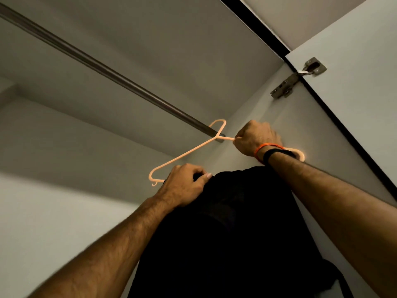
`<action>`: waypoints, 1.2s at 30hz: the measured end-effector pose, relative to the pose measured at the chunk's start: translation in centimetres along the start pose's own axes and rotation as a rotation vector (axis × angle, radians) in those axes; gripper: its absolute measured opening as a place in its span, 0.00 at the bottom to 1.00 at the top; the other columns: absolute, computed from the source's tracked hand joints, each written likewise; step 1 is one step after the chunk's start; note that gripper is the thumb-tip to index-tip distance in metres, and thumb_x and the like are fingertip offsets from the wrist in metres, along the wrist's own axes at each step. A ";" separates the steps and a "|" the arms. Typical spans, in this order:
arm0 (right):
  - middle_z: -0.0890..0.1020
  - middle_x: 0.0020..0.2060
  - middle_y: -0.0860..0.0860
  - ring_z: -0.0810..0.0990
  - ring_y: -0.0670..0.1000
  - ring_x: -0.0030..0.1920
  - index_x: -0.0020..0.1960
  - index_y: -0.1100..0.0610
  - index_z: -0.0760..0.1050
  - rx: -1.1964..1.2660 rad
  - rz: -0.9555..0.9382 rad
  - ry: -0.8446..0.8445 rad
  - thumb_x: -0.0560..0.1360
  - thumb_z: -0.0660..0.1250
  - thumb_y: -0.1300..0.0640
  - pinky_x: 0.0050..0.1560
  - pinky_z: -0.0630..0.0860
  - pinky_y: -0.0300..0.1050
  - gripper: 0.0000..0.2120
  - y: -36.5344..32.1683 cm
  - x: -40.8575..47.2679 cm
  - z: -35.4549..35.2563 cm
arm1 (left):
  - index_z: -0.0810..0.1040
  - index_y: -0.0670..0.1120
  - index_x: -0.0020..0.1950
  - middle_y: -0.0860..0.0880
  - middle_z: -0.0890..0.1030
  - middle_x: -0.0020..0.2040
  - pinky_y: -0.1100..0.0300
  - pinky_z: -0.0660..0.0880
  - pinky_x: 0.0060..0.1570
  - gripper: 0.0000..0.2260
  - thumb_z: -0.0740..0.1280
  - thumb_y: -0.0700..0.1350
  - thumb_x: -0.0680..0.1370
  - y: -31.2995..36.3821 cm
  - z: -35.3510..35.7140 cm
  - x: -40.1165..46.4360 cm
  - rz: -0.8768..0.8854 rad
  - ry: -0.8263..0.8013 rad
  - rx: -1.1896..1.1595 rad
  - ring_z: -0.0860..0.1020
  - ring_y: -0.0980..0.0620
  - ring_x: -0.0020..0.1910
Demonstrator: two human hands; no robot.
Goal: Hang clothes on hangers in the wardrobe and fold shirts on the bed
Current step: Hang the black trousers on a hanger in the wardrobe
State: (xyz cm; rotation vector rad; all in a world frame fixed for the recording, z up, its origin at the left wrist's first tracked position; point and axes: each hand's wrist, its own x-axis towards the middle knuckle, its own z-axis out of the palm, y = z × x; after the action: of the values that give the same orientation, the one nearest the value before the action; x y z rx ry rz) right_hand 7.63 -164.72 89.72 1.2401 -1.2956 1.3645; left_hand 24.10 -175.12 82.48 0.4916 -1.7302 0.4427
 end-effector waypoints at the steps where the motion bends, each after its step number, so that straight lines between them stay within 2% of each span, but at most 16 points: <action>1: 0.79 0.43 0.54 0.75 0.56 0.41 0.55 0.53 0.82 -0.003 0.000 0.002 0.75 0.68 0.48 0.44 0.76 0.47 0.14 -0.1 0.3 0.1 | 0.81 0.52 0.40 0.52 0.82 0.39 0.61 0.72 0.43 0.11 0.66 0.52 0.80 -0.2 0.1 0.5 0.004 0.006 -0.004 0.79 0.54 0.41; 6: 0.79 0.44 0.55 0.78 0.60 0.47 0.55 0.55 0.82 -0.018 0.002 0.007 0.73 0.69 0.46 0.52 0.79 0.52 0.16 -1.0 2.3 1.2 | 0.81 0.51 0.39 0.50 0.82 0.37 0.60 0.72 0.42 0.11 0.66 0.52 0.80 -1.7 0.7 2.7 0.028 0.056 0.012 0.79 0.52 0.40; 11: 0.79 0.48 0.56 0.78 0.61 0.52 0.55 0.56 0.80 -0.034 0.000 -0.006 0.73 0.70 0.46 0.54 0.77 0.52 0.17 -1.9 4.2 2.4 | 0.84 0.47 0.42 0.49 0.83 0.38 0.58 0.76 0.46 0.12 0.66 0.51 0.80 -2.9 0.5 4.2 0.017 0.097 0.006 0.80 0.51 0.42; 16: 0.79 0.47 0.55 0.79 0.59 0.50 0.55 0.56 0.78 -0.068 -0.019 -0.043 0.75 0.68 0.49 0.53 0.78 0.53 0.13 -2.1 4.8 4.0 | 0.84 0.48 0.45 0.50 0.84 0.42 0.58 0.76 0.49 0.09 0.67 0.50 0.80 -3.6 0.7 4.0 -0.014 0.076 0.010 0.80 0.52 0.44; 18: 0.78 0.46 0.55 0.78 0.58 0.48 0.53 0.55 0.77 -0.076 -0.029 -0.052 0.75 0.67 0.49 0.49 0.77 0.50 0.11 -1.8 4.5 4.3 | 0.84 0.48 0.45 0.50 0.84 0.42 0.61 0.74 0.47 0.08 0.67 0.49 0.79 -3.7 0.9 3.4 -0.010 0.064 0.017 0.80 0.53 0.44; 21: 0.80 0.44 0.54 0.78 0.57 0.45 0.49 0.57 0.78 -0.059 -0.034 -0.116 0.74 0.68 0.51 0.44 0.76 0.48 0.10 -1.5 4.1 4.4 | 0.84 0.50 0.46 0.53 0.82 0.39 0.74 0.67 0.36 0.08 0.67 0.50 0.80 -3.8 1.6 2.1 -0.012 0.035 0.061 0.78 0.57 0.41; 22: 0.80 0.44 0.53 0.79 0.57 0.45 0.49 0.56 0.78 -0.060 -0.039 -0.121 0.74 0.67 0.51 0.44 0.76 0.47 0.10 -1.4 4.0 4.3 | 0.84 0.50 0.46 0.55 0.80 0.38 0.75 0.66 0.34 0.08 0.66 0.50 0.80 -3.9 1.9 1.8 -0.011 0.038 0.060 0.77 0.58 0.40; 25: 0.76 0.40 0.52 0.75 0.57 0.44 0.47 0.53 0.75 -0.126 -0.089 -0.087 0.75 0.67 0.50 0.45 0.73 0.47 0.07 -1.2 3.4 3.7 | 0.84 0.51 0.46 0.56 0.81 0.39 0.64 0.70 0.43 0.08 0.66 0.50 0.80 -4.0 2.5 1.3 -0.011 0.061 0.000 0.79 0.56 0.43; 27: 0.74 0.38 0.52 0.74 0.57 0.43 0.47 0.53 0.74 -0.183 -0.128 -0.076 0.75 0.65 0.50 0.45 0.72 0.47 0.07 -1.1 2.9 3.2 | 0.83 0.52 0.44 0.55 0.83 0.41 0.61 0.72 0.47 0.08 0.66 0.50 0.80 -3.9 2.5 1.4 -0.027 0.053 -0.026 0.80 0.54 0.44; 32: 0.77 0.43 0.53 0.75 0.57 0.43 0.55 0.54 0.79 -0.241 -0.162 -0.080 0.75 0.64 0.50 0.49 0.77 0.50 0.12 -0.4 2.8 2.6 | 0.83 0.52 0.46 0.53 0.83 0.43 0.63 0.69 0.46 0.08 0.66 0.50 0.80 -3.1 2.3 1.3 -0.069 0.059 0.019 0.79 0.54 0.46; 36: 0.72 0.41 0.53 0.72 0.57 0.43 0.58 0.55 0.77 -0.299 -0.202 -0.046 0.77 0.65 0.53 0.46 0.73 0.49 0.11 -0.1 2.9 2.6 | 0.84 0.50 0.49 0.52 0.84 0.47 0.60 0.72 0.50 0.09 0.65 0.50 0.81 -2.5 2.8 1.5 -0.109 0.018 0.015 0.79 0.53 0.50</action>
State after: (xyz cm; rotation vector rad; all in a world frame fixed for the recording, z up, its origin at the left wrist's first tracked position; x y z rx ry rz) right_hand 7.56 -167.43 92.53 1.1643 -1.3125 0.9657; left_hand 22.90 -178.81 83.43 0.5888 -1.6751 0.3812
